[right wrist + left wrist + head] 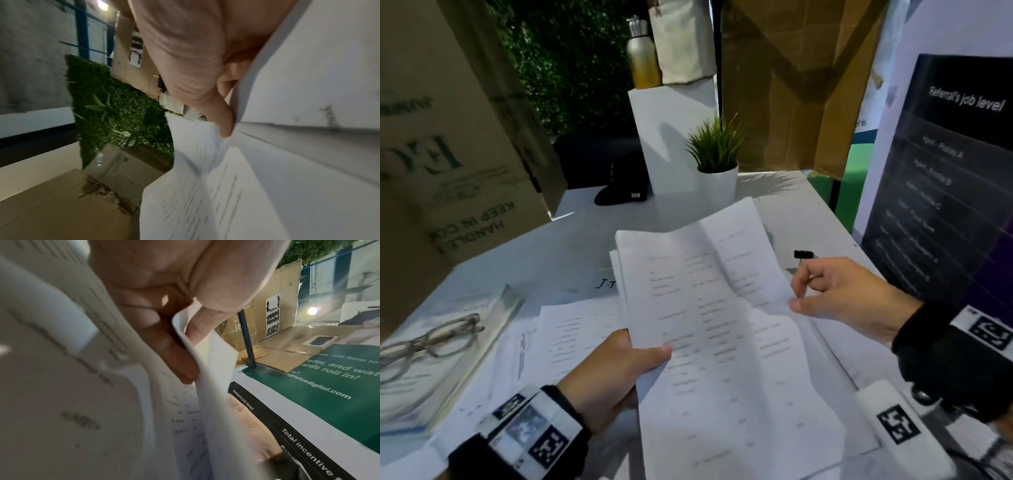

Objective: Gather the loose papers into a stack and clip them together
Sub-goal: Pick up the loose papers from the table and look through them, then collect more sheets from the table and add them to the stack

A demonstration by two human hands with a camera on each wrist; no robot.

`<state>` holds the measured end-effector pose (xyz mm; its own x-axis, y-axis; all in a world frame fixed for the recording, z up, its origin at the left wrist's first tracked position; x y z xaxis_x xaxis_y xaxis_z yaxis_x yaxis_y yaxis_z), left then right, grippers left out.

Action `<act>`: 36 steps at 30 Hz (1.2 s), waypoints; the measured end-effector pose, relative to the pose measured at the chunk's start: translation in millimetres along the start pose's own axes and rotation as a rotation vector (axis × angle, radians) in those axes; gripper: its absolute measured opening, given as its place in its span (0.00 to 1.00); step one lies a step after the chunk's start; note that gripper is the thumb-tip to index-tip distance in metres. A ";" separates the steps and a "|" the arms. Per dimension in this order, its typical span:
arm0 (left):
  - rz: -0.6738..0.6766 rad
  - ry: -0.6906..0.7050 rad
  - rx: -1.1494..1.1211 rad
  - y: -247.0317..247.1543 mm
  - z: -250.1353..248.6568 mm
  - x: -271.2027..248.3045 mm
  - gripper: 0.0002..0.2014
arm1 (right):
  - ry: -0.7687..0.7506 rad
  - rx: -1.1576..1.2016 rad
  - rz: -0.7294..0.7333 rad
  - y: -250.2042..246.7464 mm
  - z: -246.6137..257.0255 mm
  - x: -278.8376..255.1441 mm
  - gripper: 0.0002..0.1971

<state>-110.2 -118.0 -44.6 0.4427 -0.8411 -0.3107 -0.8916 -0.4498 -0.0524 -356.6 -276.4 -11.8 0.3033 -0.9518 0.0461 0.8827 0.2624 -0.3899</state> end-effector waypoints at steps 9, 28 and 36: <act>-0.062 0.026 -0.270 20.8 -33.4 4.2 0.12 | -0.078 0.397 -0.269 -25.4 27.8 -4.1 0.10; 0.005 0.364 -0.207 26.5 -103.3 -5.4 0.24 | -0.044 0.541 -0.111 -31.6 51.5 -38.9 0.39; 0.057 0.431 -0.244 -11.0 -153.5 -28.8 0.24 | -0.148 0.447 -0.167 -23.8 113.5 -32.7 0.20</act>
<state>-98.5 -134.9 110.7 0.4391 -0.8909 0.1163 -0.8899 -0.4135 0.1926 -346.7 -233.6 100.4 0.1638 -0.9624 0.2166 0.9813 0.1815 0.0647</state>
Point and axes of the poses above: each hand's wrist, its own x-axis towards the middle knuckle, its own y-axis out of the palm, z = x × y, the point moved 5 cm from there along x, towards the middle knuckle, and after that the axes turned 15 degrees about -z, right-handed, at the moved point
